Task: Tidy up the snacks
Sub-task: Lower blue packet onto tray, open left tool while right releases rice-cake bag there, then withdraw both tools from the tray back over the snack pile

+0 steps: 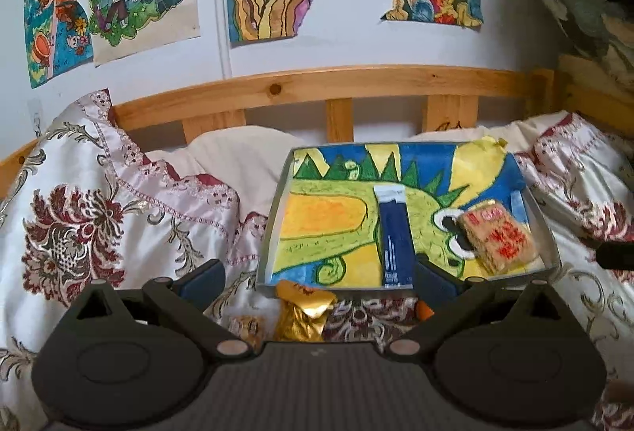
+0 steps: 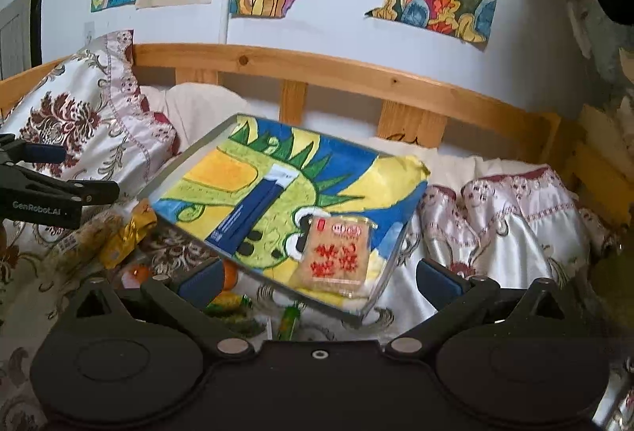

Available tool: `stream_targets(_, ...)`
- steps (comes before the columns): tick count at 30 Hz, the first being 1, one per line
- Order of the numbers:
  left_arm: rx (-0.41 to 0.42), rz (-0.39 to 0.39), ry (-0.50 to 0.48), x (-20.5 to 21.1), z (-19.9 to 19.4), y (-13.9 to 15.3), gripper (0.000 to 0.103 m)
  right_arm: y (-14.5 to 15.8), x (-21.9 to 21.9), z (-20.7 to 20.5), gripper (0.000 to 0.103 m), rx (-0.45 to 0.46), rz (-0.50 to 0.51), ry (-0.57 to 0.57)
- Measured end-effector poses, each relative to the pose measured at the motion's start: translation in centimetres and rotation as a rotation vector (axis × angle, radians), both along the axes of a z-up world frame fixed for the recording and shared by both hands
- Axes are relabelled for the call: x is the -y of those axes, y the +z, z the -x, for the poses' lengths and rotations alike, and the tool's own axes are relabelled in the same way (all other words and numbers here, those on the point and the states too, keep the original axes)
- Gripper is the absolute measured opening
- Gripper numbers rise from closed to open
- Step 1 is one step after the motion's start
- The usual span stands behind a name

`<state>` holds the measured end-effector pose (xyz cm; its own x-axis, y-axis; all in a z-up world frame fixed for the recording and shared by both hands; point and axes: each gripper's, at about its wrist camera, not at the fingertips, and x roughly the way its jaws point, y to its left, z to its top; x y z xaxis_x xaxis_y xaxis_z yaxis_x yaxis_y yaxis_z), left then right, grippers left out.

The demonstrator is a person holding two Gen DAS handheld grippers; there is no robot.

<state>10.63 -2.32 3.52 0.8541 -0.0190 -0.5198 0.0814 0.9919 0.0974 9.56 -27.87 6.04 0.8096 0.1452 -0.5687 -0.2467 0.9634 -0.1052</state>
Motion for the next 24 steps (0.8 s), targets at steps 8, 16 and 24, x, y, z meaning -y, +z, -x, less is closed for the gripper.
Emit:
stream_targets(8, -0.028, 0.004, -0.029, -0.1, 1.9, -0.3, 0.103, -0.5, 0.1, 1.5, 0.102, -0.047, -0.004, 0.010)
stream_targets(16, -0.024, 0.023, -0.041, -0.5, 3.9, -0.9, 0.103, -0.5, 0.2, 3.5, 0.102, -0.048, -0.031, 0.029)
stream_targets(24, -0.033, -0.005, -0.098, -0.1, 6.1, -2.1, 0.103, -1.5, -0.2, 5.4, 0.102, -0.093, -0.037, 0.071)
